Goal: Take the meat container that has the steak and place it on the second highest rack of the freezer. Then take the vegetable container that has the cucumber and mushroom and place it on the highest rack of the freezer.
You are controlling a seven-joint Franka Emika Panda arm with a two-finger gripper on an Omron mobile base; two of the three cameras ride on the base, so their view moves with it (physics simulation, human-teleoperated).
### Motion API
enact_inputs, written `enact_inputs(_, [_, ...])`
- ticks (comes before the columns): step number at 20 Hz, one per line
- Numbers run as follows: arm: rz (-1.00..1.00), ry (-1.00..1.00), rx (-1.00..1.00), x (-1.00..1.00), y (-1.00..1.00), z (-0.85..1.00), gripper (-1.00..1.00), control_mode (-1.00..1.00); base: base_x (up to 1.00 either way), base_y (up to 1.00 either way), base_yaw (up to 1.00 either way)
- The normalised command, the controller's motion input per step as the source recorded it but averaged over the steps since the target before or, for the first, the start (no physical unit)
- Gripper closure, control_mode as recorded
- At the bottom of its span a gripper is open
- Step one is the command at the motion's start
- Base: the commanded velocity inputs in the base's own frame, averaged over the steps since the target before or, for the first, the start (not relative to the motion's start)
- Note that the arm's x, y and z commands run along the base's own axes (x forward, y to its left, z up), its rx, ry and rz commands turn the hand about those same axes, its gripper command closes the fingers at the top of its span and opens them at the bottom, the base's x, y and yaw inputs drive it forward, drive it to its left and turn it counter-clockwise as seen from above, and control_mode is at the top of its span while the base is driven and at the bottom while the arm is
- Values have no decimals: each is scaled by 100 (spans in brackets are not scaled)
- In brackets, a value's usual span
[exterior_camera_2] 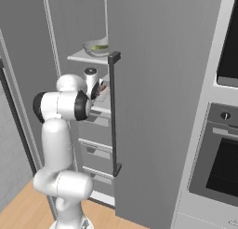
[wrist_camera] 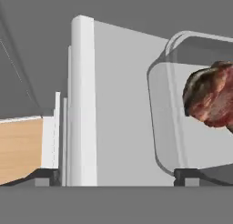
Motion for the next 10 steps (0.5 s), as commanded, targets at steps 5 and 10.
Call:
enact_inputs(5, [-2, -51, -5, -98, 0, 12, -100, -100, 0, 0, 0])
enact_inputs(10, [-1, -53, -5, -79, 0, 60, -100, -100, 0, 0, 0])
